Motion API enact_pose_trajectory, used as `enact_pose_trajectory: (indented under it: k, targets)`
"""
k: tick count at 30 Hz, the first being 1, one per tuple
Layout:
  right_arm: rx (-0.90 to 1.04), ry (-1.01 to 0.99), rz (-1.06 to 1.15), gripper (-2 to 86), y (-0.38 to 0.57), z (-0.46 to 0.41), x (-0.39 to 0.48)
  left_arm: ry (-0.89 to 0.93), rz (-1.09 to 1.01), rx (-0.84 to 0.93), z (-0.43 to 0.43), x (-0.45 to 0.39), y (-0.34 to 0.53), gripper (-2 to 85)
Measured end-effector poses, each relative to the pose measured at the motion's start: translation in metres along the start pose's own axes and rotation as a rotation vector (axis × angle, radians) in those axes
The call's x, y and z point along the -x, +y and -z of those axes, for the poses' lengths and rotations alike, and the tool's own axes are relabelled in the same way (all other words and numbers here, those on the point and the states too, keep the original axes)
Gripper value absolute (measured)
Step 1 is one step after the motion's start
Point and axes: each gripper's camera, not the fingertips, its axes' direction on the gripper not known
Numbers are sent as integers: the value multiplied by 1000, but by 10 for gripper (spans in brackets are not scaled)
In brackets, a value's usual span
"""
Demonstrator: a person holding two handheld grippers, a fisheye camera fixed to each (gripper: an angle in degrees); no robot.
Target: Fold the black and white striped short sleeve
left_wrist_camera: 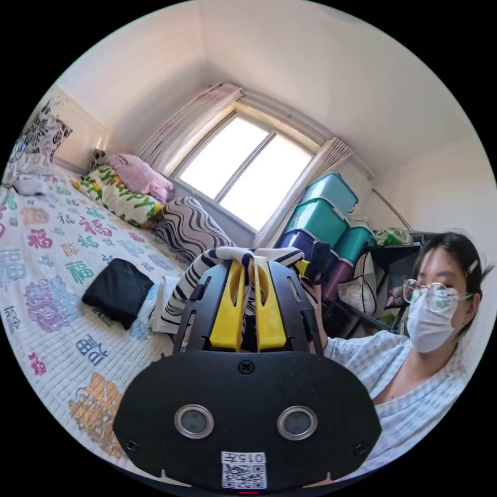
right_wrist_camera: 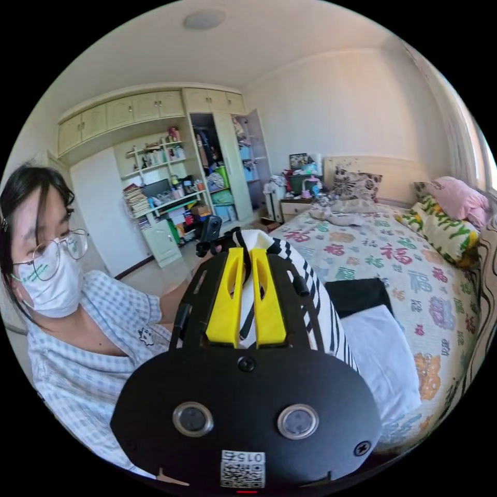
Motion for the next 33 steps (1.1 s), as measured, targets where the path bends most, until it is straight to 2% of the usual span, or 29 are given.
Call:
enact_pose_trajectory:
  k: [1,4,6,9,12,13,15,18,20,22,23,25,28,29,32,33]
  targets:
    - [18,-26,8,44,1,-8,1,-24,-1,-1,13,-1,4,5]
    - [92,-52,-23,48,16,-46,-9,-259,56,28,70,14,33,7]
    - [108,24,-81,37,36,-65,-30,-508,165,98,103,47,66,13]
    - [81,116,-177,32,64,-75,-62,-651,345,283,121,99,99,31]
    - [6,192,-268,51,86,-74,-93,-758,309,211,130,97,91,76]
    - [-9,209,-284,53,89,-74,-98,-755,285,201,125,95,83,84]
    - [-86,294,-310,59,99,-71,-116,-640,198,305,75,110,43,108]
    - [-164,372,-335,59,107,-73,-136,-481,244,301,11,162,-1,124]
    - [-183,384,-344,58,114,-78,-147,-503,234,340,-34,193,-23,128]
    - [-180,388,-326,58,122,-83,-156,-565,242,463,-88,228,-39,132]
    - [-162,398,-313,58,128,-87,-162,-539,292,510,-118,254,-46,132]
    - [-143,400,-317,59,135,-89,-169,-434,349,474,-146,285,-54,127]
    - [-136,377,-271,60,139,-87,-176,-412,425,514,-188,332,-64,131]
    - [-126,375,-278,61,142,-86,-180,-352,508,552,-202,354,-60,140]
    - [-133,335,-286,61,153,-81,-188,-349,745,624,-221,396,-14,166]
    - [-163,294,-307,61,158,-77,-191,-322,782,537,-216,403,-7,167]
